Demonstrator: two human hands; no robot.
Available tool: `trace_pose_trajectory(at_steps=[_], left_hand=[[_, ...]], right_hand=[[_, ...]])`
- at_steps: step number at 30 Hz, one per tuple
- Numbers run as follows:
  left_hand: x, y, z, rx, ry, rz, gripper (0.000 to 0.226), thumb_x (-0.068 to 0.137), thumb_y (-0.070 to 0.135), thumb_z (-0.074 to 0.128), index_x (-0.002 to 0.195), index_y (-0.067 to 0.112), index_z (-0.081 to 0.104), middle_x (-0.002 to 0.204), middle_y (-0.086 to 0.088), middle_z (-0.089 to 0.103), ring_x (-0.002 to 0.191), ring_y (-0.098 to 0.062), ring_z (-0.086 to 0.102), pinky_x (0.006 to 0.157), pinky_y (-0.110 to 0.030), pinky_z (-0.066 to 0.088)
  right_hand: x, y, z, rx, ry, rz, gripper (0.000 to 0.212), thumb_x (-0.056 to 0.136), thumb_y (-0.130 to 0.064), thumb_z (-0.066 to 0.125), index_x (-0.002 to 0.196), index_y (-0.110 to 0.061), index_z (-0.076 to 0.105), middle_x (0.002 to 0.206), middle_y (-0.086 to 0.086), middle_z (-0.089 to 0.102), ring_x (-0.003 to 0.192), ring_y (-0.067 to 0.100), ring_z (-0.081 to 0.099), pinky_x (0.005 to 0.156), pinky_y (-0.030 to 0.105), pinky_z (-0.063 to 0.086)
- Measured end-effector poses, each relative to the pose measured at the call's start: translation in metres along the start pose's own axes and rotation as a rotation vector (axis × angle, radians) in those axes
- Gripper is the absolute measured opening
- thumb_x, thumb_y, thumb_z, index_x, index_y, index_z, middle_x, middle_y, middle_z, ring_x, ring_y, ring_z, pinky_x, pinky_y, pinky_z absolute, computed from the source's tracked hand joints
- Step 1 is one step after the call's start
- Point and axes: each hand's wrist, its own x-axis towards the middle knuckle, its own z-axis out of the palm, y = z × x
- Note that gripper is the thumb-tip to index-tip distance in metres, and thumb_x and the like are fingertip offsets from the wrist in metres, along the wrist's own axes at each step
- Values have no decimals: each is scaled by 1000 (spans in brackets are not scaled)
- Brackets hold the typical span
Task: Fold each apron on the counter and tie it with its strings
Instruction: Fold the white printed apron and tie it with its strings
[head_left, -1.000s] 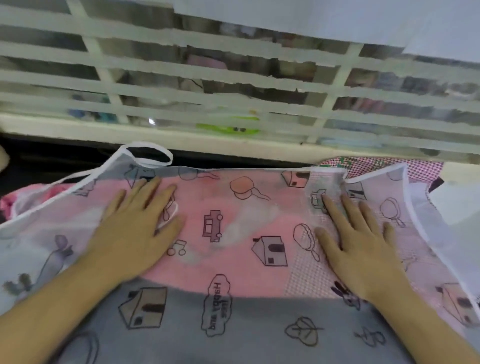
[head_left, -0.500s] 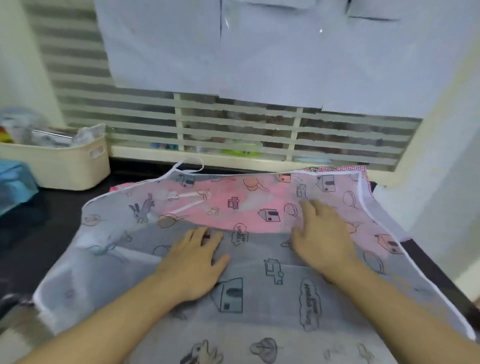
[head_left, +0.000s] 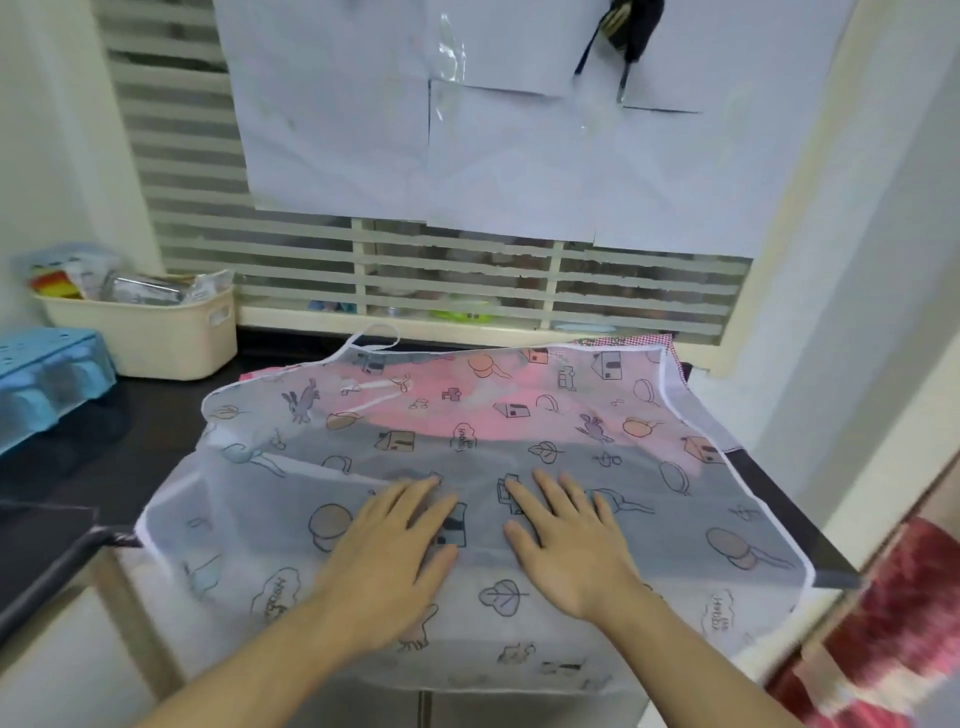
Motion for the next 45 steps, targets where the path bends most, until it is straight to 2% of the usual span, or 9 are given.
trace_pose_trajectory(at_steps=[7,12,17,20,30,34,37,40,45], left_hand=[[-46,6,25,231,-103,98,118,77,83,56,168,29,4,175,-7,12,161,-30,9,124,-54,6],[-32,6,17,83,-55,6,78,99,75,23,163,47,-11,174,9,-12,159,-15,-18,129,-47,-10],[-16,3,10,57,-104,-37,57,107,58,7,163,49,-1,175,14,-3,161,-11,-10,130,-41,-8],[-17,1,10,65,-121,-25,67,98,61,-3,164,48,0,175,14,-2,161,-11,-9,129,-39,-10],[-38,1,12,-147,119,137,53,105,36,49,157,36,40,164,13,32,156,-13,20,130,-37,10],[-84,45,28,-291,214,172,8,94,40,52,96,33,56,95,18,57,89,-5,52,79,-24,45],[-98,48,70,-658,-177,-486,37,84,65,57,92,30,63,88,14,69,83,-7,66,81,-33,58],[-100,23,89,-1641,-59,-1061,45,86,38,79,125,20,67,122,-13,69,107,-31,70,93,-51,59],[-108,-9,73,-2175,394,-1032,40,72,19,78,111,19,69,139,-17,65,119,-32,65,94,-46,54]], right_hand=[[13,7,-4,29,68,-8,57,107,-56,17,164,-45,13,175,-7,8,161,21,0,130,47,1],[-53,-25,26,181,682,-93,19,94,-22,57,110,-12,59,114,6,56,106,26,50,91,40,44],[-103,-42,97,1349,44,669,10,91,-22,67,96,-14,67,90,8,70,87,30,67,71,39,52],[-91,-36,118,2022,-83,812,31,89,-21,71,118,-9,70,121,20,70,112,39,68,103,49,50],[-85,-48,125,2206,73,834,75,67,-29,96,132,-11,64,123,22,67,118,38,64,110,61,48],[-73,-42,120,2238,68,839,44,82,-32,84,120,-13,71,128,20,67,125,35,58,110,60,46],[-67,-42,116,2263,168,854,43,75,-25,81,115,-11,71,121,17,64,117,30,58,114,58,43],[-73,-38,113,2283,223,841,37,79,-19,80,113,-6,71,97,12,65,99,28,64,111,52,48],[-95,-27,112,2325,322,807,40,97,-1,61,137,-4,61,112,13,69,100,27,65,101,45,51]])
